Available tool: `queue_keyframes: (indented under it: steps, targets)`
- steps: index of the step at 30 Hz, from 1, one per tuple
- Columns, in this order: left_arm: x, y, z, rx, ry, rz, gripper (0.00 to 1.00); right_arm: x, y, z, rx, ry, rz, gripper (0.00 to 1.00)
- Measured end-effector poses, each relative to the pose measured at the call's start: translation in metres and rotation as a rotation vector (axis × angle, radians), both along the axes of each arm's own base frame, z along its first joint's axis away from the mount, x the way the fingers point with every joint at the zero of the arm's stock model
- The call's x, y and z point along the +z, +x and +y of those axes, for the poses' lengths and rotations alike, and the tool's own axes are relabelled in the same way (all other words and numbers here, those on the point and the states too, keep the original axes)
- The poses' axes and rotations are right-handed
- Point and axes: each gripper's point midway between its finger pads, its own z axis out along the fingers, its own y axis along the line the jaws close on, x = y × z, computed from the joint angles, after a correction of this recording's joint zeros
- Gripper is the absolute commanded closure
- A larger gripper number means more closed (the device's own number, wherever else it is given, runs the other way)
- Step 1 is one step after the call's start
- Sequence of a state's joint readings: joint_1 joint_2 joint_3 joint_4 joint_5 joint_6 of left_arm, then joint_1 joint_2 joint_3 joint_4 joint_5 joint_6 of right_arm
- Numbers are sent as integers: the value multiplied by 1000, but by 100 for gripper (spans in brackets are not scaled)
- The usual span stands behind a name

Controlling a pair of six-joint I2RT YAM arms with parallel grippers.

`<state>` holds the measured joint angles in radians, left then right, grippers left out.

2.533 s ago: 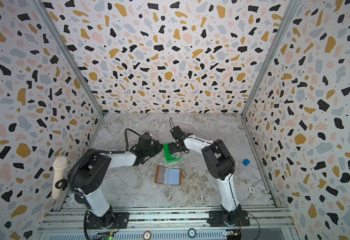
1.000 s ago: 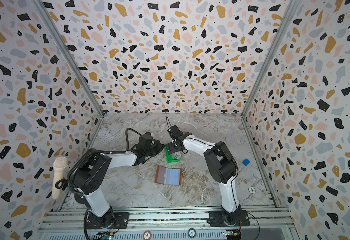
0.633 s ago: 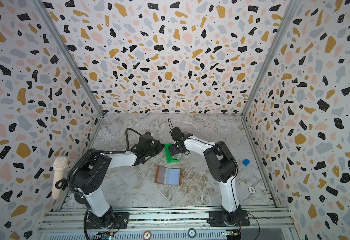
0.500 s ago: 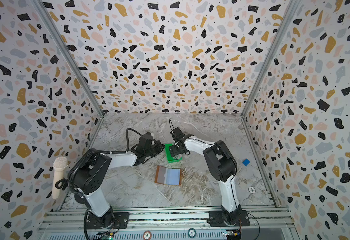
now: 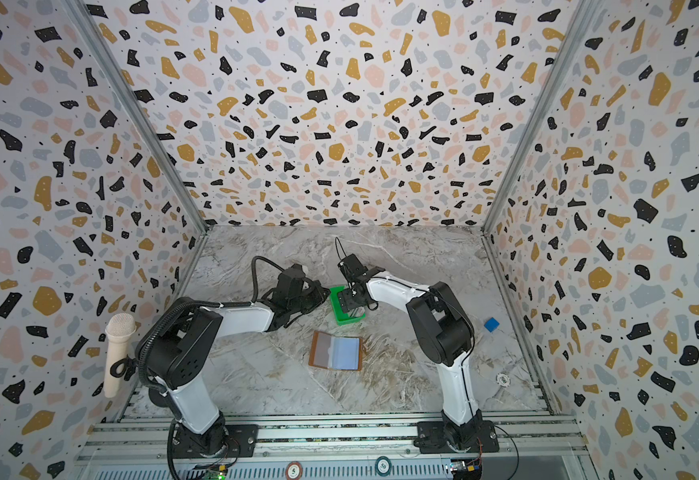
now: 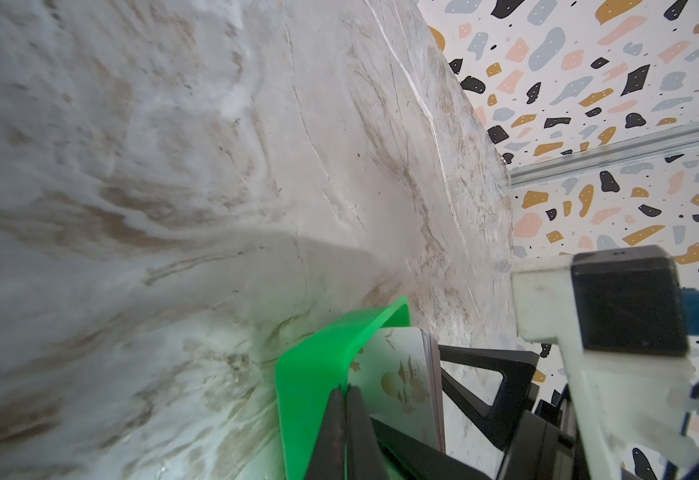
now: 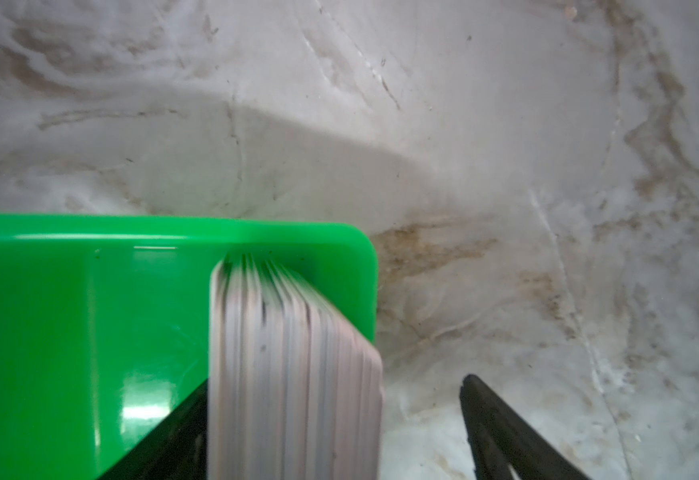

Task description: Put the credit cards into the card holder

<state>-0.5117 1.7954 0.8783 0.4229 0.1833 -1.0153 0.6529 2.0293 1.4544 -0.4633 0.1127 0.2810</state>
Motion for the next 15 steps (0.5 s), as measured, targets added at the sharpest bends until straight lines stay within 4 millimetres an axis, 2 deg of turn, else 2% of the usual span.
queue_keyframes:
  steps: [11, 15]
  targets:
    - [1, 1, 0, 0, -4, -3, 100, 19, 3, -5, -11, -14, -42, 11]
    - [1, 1, 0, 2, -3, -2, 100, 20, 2, -2, 12, -9, -38, 9]
